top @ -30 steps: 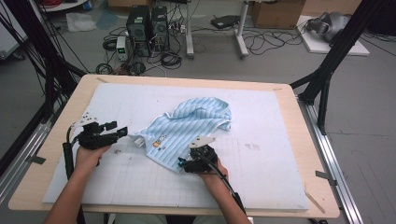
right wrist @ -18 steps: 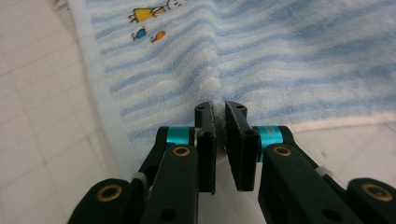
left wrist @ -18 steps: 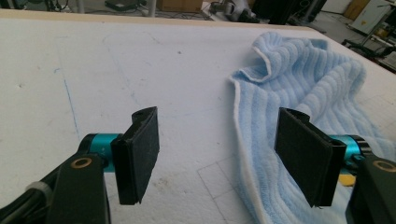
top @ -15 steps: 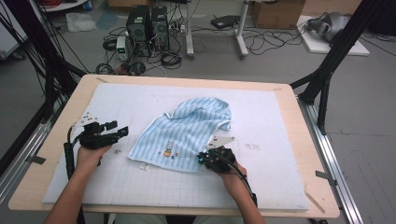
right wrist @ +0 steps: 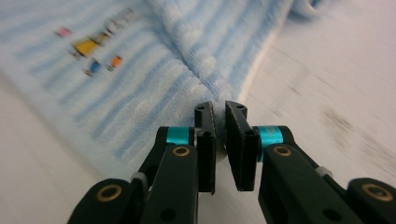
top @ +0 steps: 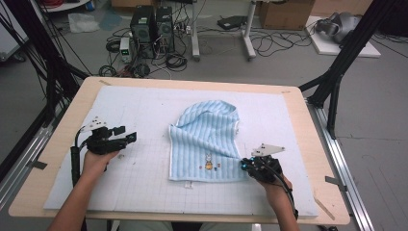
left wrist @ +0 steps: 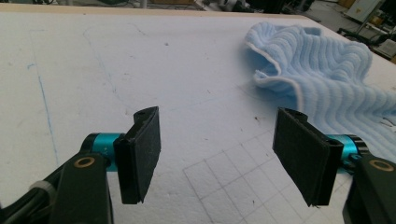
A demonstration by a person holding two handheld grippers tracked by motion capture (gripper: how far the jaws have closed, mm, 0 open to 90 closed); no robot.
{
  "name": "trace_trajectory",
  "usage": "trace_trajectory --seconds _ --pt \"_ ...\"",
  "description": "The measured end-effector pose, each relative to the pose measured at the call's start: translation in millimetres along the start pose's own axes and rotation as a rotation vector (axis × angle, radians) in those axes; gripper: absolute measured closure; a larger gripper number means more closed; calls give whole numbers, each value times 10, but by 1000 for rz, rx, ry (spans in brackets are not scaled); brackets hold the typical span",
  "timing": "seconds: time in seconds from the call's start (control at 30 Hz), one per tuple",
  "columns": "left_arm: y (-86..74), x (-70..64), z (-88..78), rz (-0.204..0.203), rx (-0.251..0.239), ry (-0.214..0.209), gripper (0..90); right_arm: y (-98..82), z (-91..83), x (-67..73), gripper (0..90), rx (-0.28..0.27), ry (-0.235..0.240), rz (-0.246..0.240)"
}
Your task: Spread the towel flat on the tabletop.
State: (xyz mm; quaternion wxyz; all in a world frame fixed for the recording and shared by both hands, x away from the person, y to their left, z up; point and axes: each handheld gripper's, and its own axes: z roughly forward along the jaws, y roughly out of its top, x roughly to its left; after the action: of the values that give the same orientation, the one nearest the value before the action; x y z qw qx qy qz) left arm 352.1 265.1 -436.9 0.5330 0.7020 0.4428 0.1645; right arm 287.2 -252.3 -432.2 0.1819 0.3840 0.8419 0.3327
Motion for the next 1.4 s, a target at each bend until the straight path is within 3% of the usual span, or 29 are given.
trace_trajectory --seconds 0.03,0.1,0.2,0.33,0.47,0.6,0.67,0.87,0.97,1.07,1.17,1.27,1.3,1.33,1.37,1.4 --pt "-1 -8 13 2 0 -4 328 -18 -4 -2 824 22 -38 -14" --pt "-2 -27 32 6 2 -11 335 -29 -25 -5 752 -11 -34 12" --pt "-2 -56 56 12 6 -32 357 0 -35 -10 594 -79 -23 57" --pt "9 -136 117 8 15 -101 414 87 -39 -43 438 -205 -19 123" --pt "22 -284 211 40 53 -143 408 141 -18 -60 406 -235 -24 133" --pt "-3 -408 286 67 88 -174 379 202 56 -95 357 -227 -45 136" --pt "-22 -457 325 74 106 -180 368 202 78 -108 343 -222 -55 161" --pt "-6 -673 561 117 154 -192 315 183 70 -128 317 -243 -71 170" --pt "18 -828 706 132 175 -205 301 177 58 -111 312 -259 -45 197" --pt "28 -963 848 162 211 -217 299 179 70 -86 312 -248 -41 188" --pt "-17 -1024 977 190 283 -201 317 176 67 -82 312 -251 -41 183" --pt "-15 -1096 1015 260 318 -167 356 158 48 -98 310 -259 -41 191" --pt "-11 -1136 1021 323 333 -140 371 152 48 -104 310 -259 -42 195" --pt "-8 -1165 1022 359 339 -128 398 143 50 -110 309 -253 -39 206" --pt "-1 -1175 1022 366 344 -130 411 138 55 -120 309 -255 -41 202" --pt "0 -1190 1012 384 348 -158 458 136 54 -120 309 -253 -42 204"
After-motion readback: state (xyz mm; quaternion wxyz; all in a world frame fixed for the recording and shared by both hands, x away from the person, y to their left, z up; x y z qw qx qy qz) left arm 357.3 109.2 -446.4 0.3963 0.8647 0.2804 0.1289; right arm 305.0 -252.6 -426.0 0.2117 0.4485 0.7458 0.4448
